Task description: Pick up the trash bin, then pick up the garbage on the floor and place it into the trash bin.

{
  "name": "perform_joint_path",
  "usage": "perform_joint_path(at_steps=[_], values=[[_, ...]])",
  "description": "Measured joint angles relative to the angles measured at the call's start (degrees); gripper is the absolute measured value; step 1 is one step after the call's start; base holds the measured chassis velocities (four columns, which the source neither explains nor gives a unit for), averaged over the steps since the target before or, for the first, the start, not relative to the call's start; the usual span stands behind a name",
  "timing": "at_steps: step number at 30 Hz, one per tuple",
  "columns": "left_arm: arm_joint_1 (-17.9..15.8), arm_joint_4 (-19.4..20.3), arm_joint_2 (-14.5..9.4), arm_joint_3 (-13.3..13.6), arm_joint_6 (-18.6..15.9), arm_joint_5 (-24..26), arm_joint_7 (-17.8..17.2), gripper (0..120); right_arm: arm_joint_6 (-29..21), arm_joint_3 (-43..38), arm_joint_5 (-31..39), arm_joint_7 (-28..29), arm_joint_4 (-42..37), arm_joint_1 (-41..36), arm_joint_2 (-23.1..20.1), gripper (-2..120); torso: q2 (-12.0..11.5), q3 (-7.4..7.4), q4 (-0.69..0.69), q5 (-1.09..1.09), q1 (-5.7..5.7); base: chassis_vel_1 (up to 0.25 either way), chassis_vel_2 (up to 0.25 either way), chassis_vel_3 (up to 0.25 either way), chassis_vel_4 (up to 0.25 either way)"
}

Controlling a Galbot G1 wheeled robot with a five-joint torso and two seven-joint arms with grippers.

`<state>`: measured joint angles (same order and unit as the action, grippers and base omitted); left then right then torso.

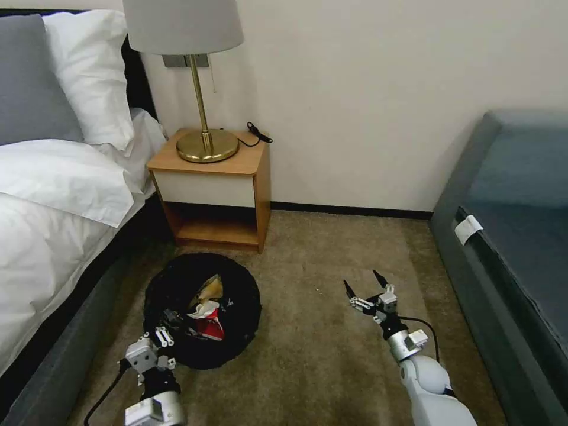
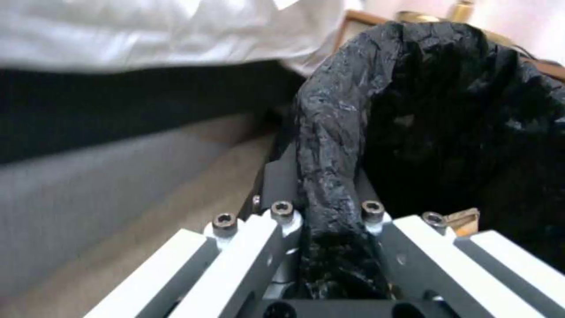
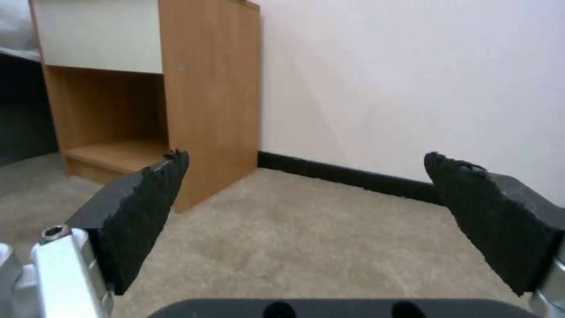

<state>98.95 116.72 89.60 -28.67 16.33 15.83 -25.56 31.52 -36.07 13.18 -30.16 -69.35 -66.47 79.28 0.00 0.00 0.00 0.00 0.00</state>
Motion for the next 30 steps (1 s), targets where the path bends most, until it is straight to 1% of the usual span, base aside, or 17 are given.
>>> perform_joint_path(at_steps=[1,3,4,5,7,8,10,11,12,13,16,17,20,25,30], values=[[0.00,0.00,0.00,0.00,0.00,0.00,0.00,4,0.00,0.00,0.00,0.00,0.00,0.00,0.00,100,0.00,0.00,0.00,0.00,0.00,0.000,0.000,0.000,0.000],[-1.15,0.33,0.00,-0.42,-0.72,5.89,-0.05,4,0.54,-0.64,-0.01,-0.11,-0.01,-0.64,-0.12,100,0.00,0.00,0.00,0.00,0.00,0.000,0.000,0.000,0.000],[-1.80,0.67,-0.08,-0.49,-1.24,9.64,-0.05,4,0.80,-1.05,-0.03,-0.16,-0.06,-0.94,-0.12,100,0.00,0.00,0.00,-0.01,0.00,0.000,0.000,0.000,0.000],[-1.80,0.67,-0.08,-0.49,-1.24,9.64,-0.05,4,0.80,-1.05,-0.03,-0.16,-0.06,-0.94,-0.12,100,0.00,0.00,0.00,-0.01,0.00,0.000,0.000,0.000,0.000],[-3.16,1.81,-0.02,-0.54,-2.70,17.17,-0.03,4,1.13,-2.09,-0.05,-0.21,-0.36,-1.58,0.03,100,0.00,0.00,0.00,0.00,0.00,0.000,0.000,0.000,0.000],[-3.16,1.81,-0.02,-0.54,-2.70,17.17,-0.03,4,1.13,-2.09,-0.05,-0.21,-0.36,-1.58,0.03,100,0.00,0.00,0.00,0.00,0.00,0.000,0.000,0.000,0.000],[-4.39,2.49,0.24,-0.77,-3.93,21.91,-0.57,4,1.28,-2.93,-0.08,-0.22,-0.75,-2.21,0.25,100,0.00,0.00,-0.01,0.00,0.00,0.000,0.000,0.000,0.000],[-4.83,2.64,0.34,-0.89,-4.44,23.52,-1.01,4,1.33,-3.24,-0.13,-0.22,-0.95,-2.50,0.35,100,0.00,0.00,0.00,0.00,0.00,0.000,0.000,0.000,0.000],[-4.83,2.64,0.34,-0.89,-4.44,23.52,-1.01,4,1.33,-3.24,-0.13,-0.22,-0.95,-2.50,0.35,100,0.00,0.00,0.00,0.00,0.00,0.000,0.000,0.000,0.000],[-5.17,2.74,0.39,-1.00,-4.86,24.73,-1.44,4,1.38,-3.49,-0.19,-0.23,-1.10,-2.69,0.43,100,0.00,0.00,-0.01,-0.01,0.00,0.000,0.000,0.000,0.000],[-6.80,3.07,0.58,-1.63,-6.81,29.36,-4.06,4,1.84,-4.79,-0.63,-0.29,-1.73,-3.54,0.84,100,0.00,0.00,0.00,0.00,0.00,0.000,0.000,0.000,0.000],[-6.80,3.07,0.58,-1.63,-6.81,29.36,-4.06,4,1.84,-4.79,-0.63,-0.29,-1.73,-3.54,0.84,100,0.00,0.00,0.00,0.00,0.00,0.000,0.000,0.000,0.000],[-7.97,3.09,0.62,-2.26,-8.09,31.19,-6.17,4,2.04,-5.76,-0.49,-0.29,-2.24,-4.44,1.42,100,0.00,0.00,0.00,0.00,0.00,0.000,0.000,0.000,0.000],[-8.48,2.71,0.45,-2.33,-8.95,32.29,-7.28,4,2.31,-6.51,-0.61,-0.31,-2.66,-5.30,2.02,100,0.00,0.00,0.00,0.00,0.00,0.000,0.000,0.000,0.000],[-9.80,0.99,0.31,-2.43,-10.22,32.58,-9.46,4,3.06,-7.72,-1.70,-0.37,-2.69,-6.06,2.62,100,0.00,0.00,0.00,0.00,0.00,0.000,0.000,0.000,0.000]])
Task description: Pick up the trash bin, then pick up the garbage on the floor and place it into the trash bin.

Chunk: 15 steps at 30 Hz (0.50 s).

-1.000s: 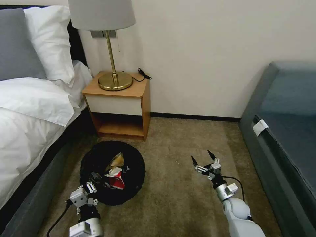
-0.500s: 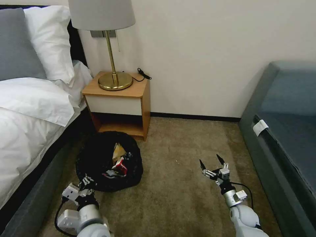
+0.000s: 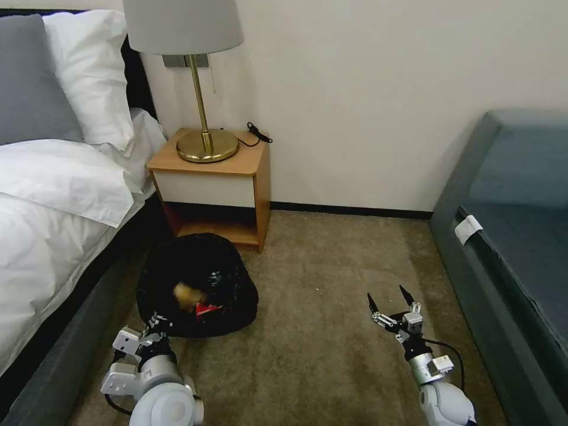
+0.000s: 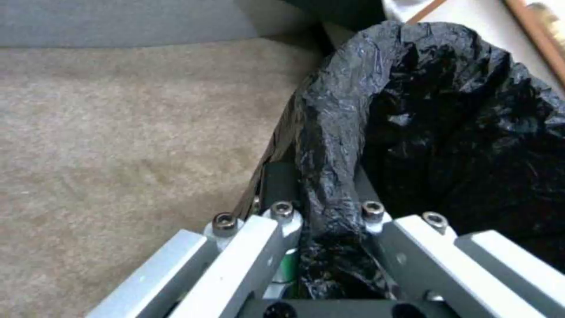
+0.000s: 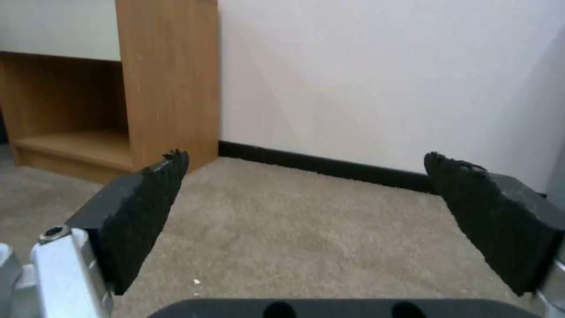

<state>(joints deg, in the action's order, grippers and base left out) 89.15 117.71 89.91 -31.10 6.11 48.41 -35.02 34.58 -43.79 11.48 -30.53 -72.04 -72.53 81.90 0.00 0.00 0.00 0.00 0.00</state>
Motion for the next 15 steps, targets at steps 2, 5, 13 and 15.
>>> perform_joint_path(at_steps=[2,5,13,15], values=[[-0.21,-0.26,0.00,-0.02,-0.17,-0.04,-0.29,4,0.07,-0.10,-0.05,-0.01,0.02,-0.08,0.03,100,0.00,0.00,0.00,0.00,0.00,0.000,0.000,0.000,0.000],[-1.40,-1.93,0.02,-0.02,-0.64,-1.67,-1.62,4,0.46,-0.66,-0.14,-0.03,0.37,-0.33,0.18,100,0.00,0.00,-0.01,0.00,0.00,0.000,0.000,0.000,0.000],[-3.90,-4.90,0.61,0.13,-1.40,-3.78,-2.76,4,1.17,-1.33,-0.14,-0.16,1.97,-0.23,0.32,100,0.00,0.00,0.00,0.00,0.00,0.000,0.000,0.000,0.000],[-4.33,-5.57,0.81,0.09,-1.61,-4.10,-3.07,4,1.32,-1.41,-0.14,-0.23,2.41,-0.09,0.31,100,0.00,0.00,0.00,0.00,0.00,0.000,0.000,0.000,0.000]])
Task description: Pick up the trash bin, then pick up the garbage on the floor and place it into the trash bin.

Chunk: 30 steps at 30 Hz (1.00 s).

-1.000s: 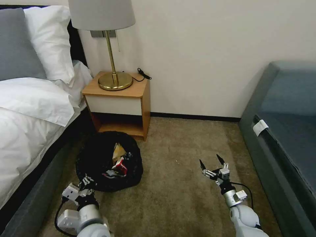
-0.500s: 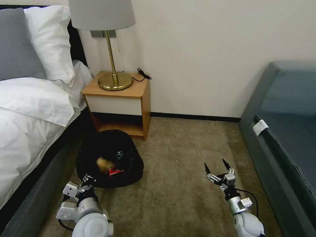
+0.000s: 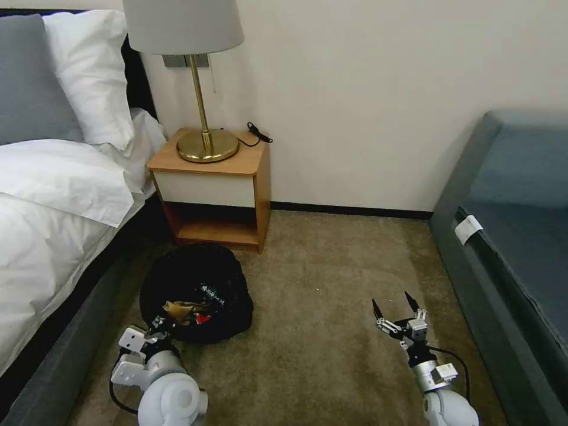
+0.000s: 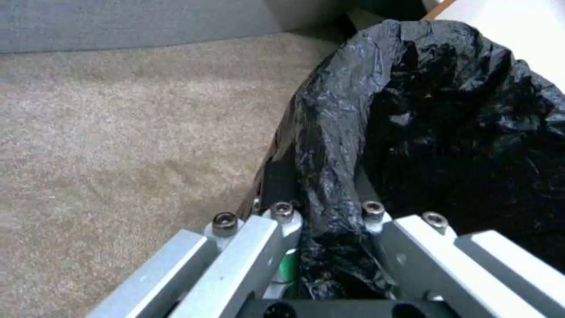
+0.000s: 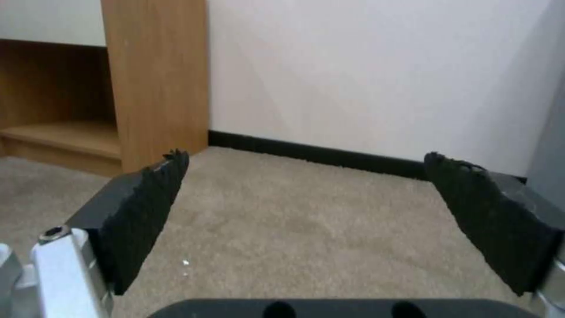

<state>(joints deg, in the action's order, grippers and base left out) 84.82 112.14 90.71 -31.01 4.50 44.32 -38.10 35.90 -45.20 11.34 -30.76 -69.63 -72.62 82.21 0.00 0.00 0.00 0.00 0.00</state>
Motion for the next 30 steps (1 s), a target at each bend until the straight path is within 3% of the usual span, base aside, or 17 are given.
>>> perform_joint_path(at_steps=[12,26,30], values=[[-2.37,-3.14,0.89,0.31,-2.21,-0.94,-2.55,4,0.27,-0.19,0.09,-0.65,1.63,0.94,-0.23,100,0.00,0.00,0.00,0.00,0.00,0.000,0.000,0.000,0.000],[-3.40,-2.87,1.37,1.01,-3.14,-4.03,-3.07,58,0.27,-0.19,0.31,-0.73,1.86,1.03,-0.26,100,0.00,0.00,0.00,0.00,0.00,0.000,0.000,0.000,0.000],[-3.29,-2.26,1.40,1.04,-3.55,-4.14,-3.49,68,0.27,-0.28,0.38,-0.73,1.61,0.81,-0.27,100,0.00,0.00,0.00,0.00,0.00,0.000,0.000,0.000,0.000]])
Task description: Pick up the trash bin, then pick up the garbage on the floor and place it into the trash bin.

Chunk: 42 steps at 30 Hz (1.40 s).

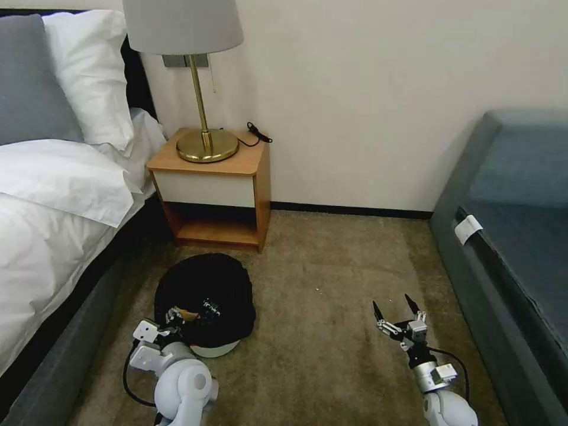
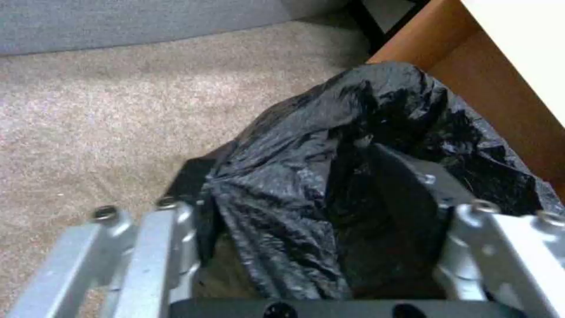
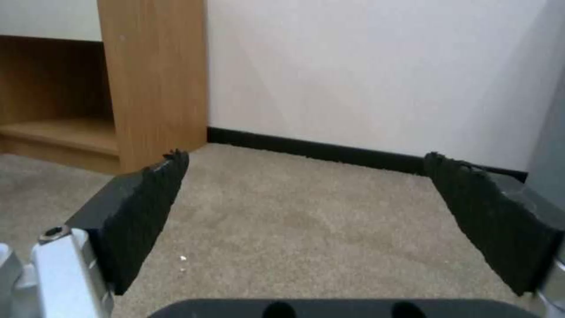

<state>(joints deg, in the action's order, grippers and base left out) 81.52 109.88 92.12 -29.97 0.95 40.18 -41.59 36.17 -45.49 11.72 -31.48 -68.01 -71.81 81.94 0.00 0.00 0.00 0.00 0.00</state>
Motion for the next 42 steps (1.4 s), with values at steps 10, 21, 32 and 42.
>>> perform_joint_path(at_steps=[10,21,32,42], values=[[3.33,2.23,0.04,-0.05,0.80,-3.91,-0.14,100,-0.44,-0.16,0.49,-0.15,-2.36,-2.41,0.13,100,0.00,0.00,0.00,0.00,0.00,0.000,0.000,0.000,0.000],[7.61,4.96,-3.24,0.54,5.63,-10.00,5.93,100,0.52,-0.14,0.45,0.94,-5.41,-5.53,0.61,100,0.00,0.00,0.00,0.00,0.00,0.000,0.000,0.000,0.000],[11.83,6.50,-6.02,0.67,7.85,-20.90,16.54,100,2.39,-0.12,0.59,5.41,-6.35,-7.38,1.01,100,0.00,0.00,0.00,0.01,0.00,0.000,0.000,0.000,0.000],[13.67,5.41,-7.74,1.26,12.20,-33.37,24.96,100,2.25,0.34,0.33,8.48,-6.88,-8.93,1.87,100,0.00,0.00,0.00,0.00,0.00,0.000,0.000,0.000,0.000]])
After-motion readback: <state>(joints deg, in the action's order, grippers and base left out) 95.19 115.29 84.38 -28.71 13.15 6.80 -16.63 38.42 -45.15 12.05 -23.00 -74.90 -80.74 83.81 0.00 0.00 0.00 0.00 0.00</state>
